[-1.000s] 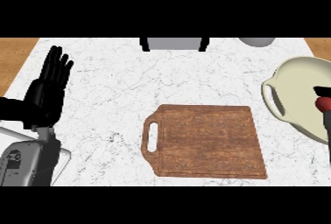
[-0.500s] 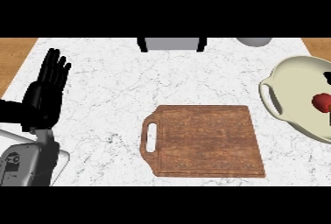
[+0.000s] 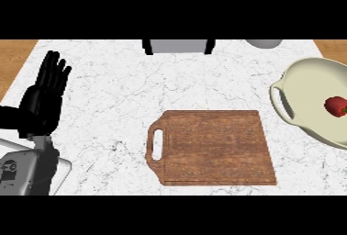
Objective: Pick the bell pepper from the cutting board and place it in the pot
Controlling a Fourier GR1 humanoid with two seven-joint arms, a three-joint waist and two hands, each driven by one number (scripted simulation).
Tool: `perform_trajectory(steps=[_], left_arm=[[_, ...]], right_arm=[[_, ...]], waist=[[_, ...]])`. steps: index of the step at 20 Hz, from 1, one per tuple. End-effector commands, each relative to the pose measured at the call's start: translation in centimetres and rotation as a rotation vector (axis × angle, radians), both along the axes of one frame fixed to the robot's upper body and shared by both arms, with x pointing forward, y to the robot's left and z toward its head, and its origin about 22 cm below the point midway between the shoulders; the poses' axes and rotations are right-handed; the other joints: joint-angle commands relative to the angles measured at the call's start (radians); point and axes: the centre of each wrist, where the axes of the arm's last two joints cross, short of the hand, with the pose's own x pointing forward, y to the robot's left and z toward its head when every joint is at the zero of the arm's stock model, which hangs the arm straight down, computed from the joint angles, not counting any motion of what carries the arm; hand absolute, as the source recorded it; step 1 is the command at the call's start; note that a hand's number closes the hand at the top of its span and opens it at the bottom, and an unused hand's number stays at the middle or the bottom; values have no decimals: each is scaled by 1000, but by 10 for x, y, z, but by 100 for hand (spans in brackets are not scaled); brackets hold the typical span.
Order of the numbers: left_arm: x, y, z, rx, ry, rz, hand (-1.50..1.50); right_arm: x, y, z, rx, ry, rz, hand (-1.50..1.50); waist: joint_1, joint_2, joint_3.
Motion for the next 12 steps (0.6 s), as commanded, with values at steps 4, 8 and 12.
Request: perform_trajectory(steps=[4, 8, 12], left_arm=[[3, -1, 8, -7, 9, 1, 0], [14, 2, 6, -4, -4, 8, 0], [-13, -18, -7, -4, -9, 0, 0]], right_arm=[[-84, -6, -19, -37, -39, -54, -150], [-119, 5, -13, -22, -70, -55, -150], [-163, -7, -18, -43, -66, -80, -150]], waist=[[3, 2, 0], [0, 3, 0], [4, 1, 1]])
